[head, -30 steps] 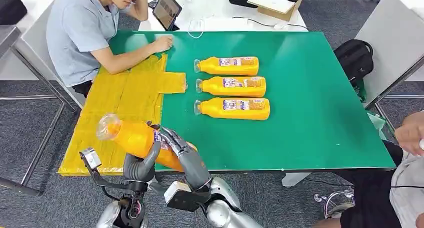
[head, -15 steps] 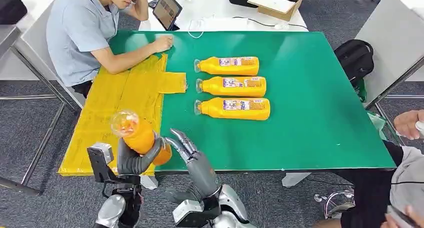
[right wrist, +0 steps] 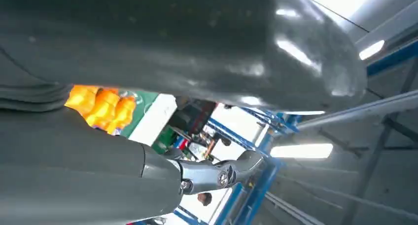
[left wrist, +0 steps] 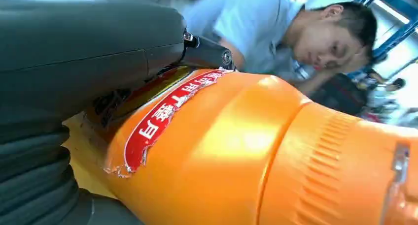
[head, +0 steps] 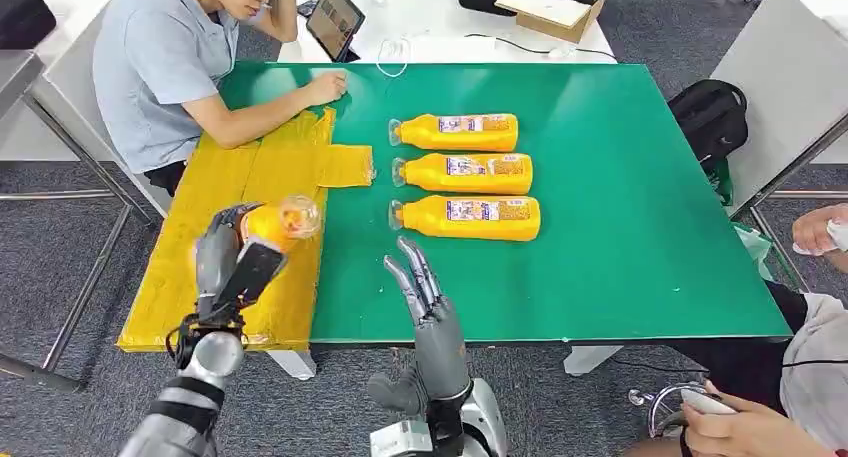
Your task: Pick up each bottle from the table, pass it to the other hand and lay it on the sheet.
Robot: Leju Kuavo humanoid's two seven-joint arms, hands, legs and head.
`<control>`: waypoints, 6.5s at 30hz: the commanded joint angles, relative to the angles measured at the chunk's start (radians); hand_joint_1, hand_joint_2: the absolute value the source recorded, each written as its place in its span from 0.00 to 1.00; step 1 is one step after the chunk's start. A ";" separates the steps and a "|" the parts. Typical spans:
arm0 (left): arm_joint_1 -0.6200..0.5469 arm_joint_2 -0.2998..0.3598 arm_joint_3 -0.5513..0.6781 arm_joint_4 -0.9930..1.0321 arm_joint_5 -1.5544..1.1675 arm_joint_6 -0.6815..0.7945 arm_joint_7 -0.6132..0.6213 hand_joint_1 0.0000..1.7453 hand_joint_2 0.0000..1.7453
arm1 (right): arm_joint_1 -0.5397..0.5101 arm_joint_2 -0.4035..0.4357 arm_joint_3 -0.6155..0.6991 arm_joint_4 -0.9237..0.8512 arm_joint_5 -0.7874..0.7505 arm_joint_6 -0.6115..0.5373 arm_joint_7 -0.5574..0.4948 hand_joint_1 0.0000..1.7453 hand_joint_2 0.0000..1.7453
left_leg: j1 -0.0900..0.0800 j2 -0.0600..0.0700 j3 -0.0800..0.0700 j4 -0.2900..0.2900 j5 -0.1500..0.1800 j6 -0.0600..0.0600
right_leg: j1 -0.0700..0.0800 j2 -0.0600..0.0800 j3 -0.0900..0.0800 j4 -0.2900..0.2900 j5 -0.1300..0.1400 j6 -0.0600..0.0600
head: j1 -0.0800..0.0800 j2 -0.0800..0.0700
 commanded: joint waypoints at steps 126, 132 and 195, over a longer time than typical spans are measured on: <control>0.253 -0.095 -0.048 -0.422 0.837 -0.322 -0.172 0.00 1.00 | -0.469 -0.100 -0.471 0.794 0.228 0.420 0.241 1.00 1.00 | 0.000 -0.002 0.007 0.000 -0.001 -0.001 | 0.001 -0.002 0.008 -0.002 -0.001 -0.002 | 0.000 0.000; 0.295 -0.107 -0.032 -0.363 0.942 -0.350 -0.145 0.00 1.00 | -0.389 -0.053 -0.595 0.610 0.007 0.331 0.181 1.00 1.00 | 0.001 -0.001 0.009 0.001 -0.004 -0.002 | 0.002 -0.001 0.010 0.001 -0.004 -0.005 | -0.001 0.000; 0.308 -0.033 -0.239 -0.467 1.017 -0.609 -0.165 0.00 1.00 | -0.188 0.101 -0.018 0.511 -0.154 0.336 0.011 1.00 1.00 | 0.002 -0.003 0.000 0.000 -0.001 0.000 | 0.002 -0.004 0.001 -0.001 -0.001 -0.002 | 0.000 0.000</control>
